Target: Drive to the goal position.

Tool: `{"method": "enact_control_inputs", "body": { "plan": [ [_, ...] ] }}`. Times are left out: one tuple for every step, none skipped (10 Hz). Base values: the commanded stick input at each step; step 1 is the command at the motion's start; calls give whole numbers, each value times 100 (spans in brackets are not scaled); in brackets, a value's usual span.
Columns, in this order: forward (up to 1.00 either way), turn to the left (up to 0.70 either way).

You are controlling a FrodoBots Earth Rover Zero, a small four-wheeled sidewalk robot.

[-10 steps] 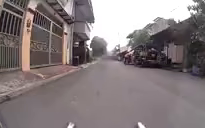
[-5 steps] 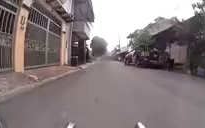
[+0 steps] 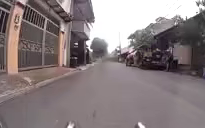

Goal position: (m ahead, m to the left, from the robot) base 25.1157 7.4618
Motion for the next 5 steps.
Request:
{"method": "enact_control_inputs", "body": {
  "plan": [
    [70,-1],
    [70,-1],
    [70,0],
    [70,0],
    [70,0]
  ]
}}
